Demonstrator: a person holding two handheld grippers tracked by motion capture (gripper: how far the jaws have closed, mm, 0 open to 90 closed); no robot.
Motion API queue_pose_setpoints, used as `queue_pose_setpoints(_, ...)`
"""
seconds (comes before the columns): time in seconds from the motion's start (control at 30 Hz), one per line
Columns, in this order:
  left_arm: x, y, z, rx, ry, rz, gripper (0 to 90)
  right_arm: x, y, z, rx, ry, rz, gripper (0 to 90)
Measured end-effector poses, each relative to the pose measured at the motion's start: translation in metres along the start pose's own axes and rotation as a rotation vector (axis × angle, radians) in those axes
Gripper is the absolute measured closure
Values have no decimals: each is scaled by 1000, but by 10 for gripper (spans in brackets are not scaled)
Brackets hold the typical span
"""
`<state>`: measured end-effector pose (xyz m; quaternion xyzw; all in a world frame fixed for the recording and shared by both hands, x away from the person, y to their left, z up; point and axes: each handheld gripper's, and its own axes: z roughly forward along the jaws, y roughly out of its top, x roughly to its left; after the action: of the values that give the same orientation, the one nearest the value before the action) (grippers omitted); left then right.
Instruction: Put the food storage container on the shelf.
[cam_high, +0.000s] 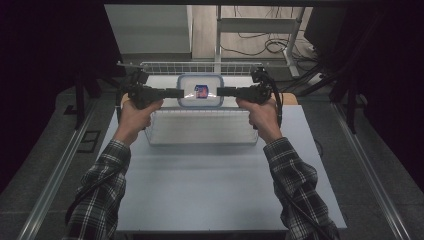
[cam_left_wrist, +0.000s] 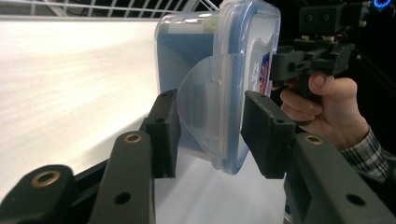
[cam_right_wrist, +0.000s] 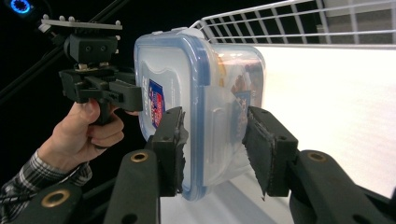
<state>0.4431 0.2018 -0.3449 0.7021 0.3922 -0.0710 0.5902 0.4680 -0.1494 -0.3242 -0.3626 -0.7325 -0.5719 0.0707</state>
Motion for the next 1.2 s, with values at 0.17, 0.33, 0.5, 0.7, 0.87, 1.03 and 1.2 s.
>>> queue_pose_setpoints(0.17,9,2,6,-7,11,-15,567,-11,4,6,3,-12,17,576)
queue_pose_setpoints(0.33,18,1,10,-16,19,-25,557,-19,4,11,10,-22,38,573)
queue_pose_setpoints(0.5,15,2,12,-12,47,-2,514,-20,5,13,6,-26,36,566)
queue_pose_setpoints(0.7,13,6,16,1,78,5,483,-17,7,13,2,-71,22,561)
queue_pose_setpoints(0.87,17,7,19,2,82,-14,455,-17,7,15,13,-117,4,577)
queue_pose_setpoints(1.03,15,11,19,-10,155,-8,413,-15,7,19,24,-147,1,576)
queue_pose_setpoints(1.2,8,14,16,-23,259,40,415,-12,9,20,26,-174,-16,574)
